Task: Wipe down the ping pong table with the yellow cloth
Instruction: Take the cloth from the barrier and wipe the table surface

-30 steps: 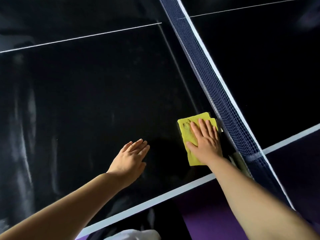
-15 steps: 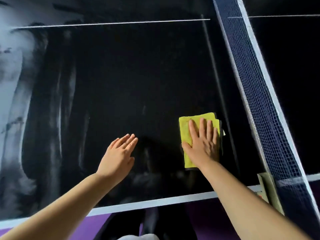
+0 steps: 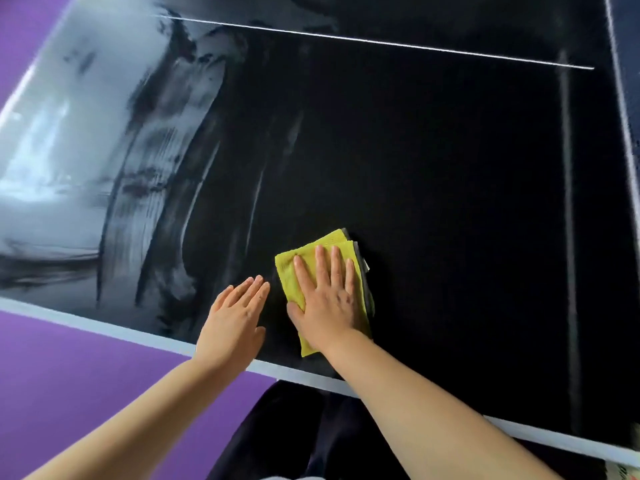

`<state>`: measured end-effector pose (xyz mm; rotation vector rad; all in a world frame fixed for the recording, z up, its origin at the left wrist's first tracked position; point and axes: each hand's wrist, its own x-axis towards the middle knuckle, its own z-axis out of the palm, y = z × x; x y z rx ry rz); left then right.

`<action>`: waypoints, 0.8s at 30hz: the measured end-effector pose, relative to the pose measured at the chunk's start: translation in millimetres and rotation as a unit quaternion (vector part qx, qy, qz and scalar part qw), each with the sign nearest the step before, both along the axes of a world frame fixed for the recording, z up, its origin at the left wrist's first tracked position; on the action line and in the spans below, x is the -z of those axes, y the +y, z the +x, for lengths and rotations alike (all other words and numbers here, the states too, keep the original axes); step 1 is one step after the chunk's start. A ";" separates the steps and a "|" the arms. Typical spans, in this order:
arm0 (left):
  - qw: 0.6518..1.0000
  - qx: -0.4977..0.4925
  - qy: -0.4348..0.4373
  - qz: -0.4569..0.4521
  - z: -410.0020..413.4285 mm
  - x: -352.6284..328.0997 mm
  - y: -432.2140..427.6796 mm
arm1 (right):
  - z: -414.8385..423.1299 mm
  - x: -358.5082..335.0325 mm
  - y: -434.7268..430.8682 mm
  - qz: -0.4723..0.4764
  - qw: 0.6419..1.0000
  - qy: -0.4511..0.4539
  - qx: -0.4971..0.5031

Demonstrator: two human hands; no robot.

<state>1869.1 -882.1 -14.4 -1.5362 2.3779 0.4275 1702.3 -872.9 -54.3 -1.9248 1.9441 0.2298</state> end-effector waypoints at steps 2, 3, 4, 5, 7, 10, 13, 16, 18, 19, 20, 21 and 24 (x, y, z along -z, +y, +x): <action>1.000 -0.023 0.008 -0.005 9.5 -2.0 1.9 | 11.2 -1.9 -4.7 -0.002 1.000 -0.001 -0.021; 1.000 -0.029 0.010 -0.001 10.7 -3.8 0.4 | 11.0 -2.6 -6.0 -0.003 1.000 -0.001 -0.026; 0.999 -0.030 0.010 0.004 10.1 -5.6 -1.7 | 7.6 -3.4 -6.5 -0.004 0.999 -0.001 -0.032; 1.000 -0.028 0.009 0.005 6.9 -7.7 -4.2 | 2.7 -5.1 -6.7 -0.005 0.999 -0.003 -0.038; 1.000 -0.025 0.012 0.008 -6.0 -12.3 -8.8 | -9.4 -7.6 -6.5 -0.009 0.999 -0.012 -0.045; 1.000 0.008 0.009 0.005 -36.5 -17.9 -15.8 | -35.5 -9.0 -8.0 -0.021 1.000 -0.019 -0.012; 0.999 0.039 0.031 0.000 -77.3 -18.4 -23.6 | -83.2 -9.3 -11.2 -0.022 0.998 0.000 0.063; 0.995 0.080 0.052 0.006 -124.7 -17.6 -28.4 | -144.1 -8.3 -9.0 -0.020 0.992 0.023 0.125; 0.992 0.104 0.066 0.014 -155.9 -15.2 -30.6 | -184.2 -9.0 -5.6 -0.025 0.984 0.037 0.172; 0.991 0.113 0.075 0.019 -173.3 -13.3 -32.0 | -206.1 -9.2 -3.9 -0.026 0.979 0.044 0.196; 0.988 0.124 0.085 0.022 -190.1 -11.0 -33.5 | -227.7 -8.9 -1.9 -0.026 0.974 0.050 0.219; 0.986 0.137 0.092 0.025 -206.7 -9.7 -35.4 | -248.6 -9.2 -0.2 -0.027 0.969 0.056 0.240; 0.979 0.167 0.115 0.028 -251.4 -5.3 -40.0 | -306.5 -8.9 7.8 -0.031 0.953 0.067 0.295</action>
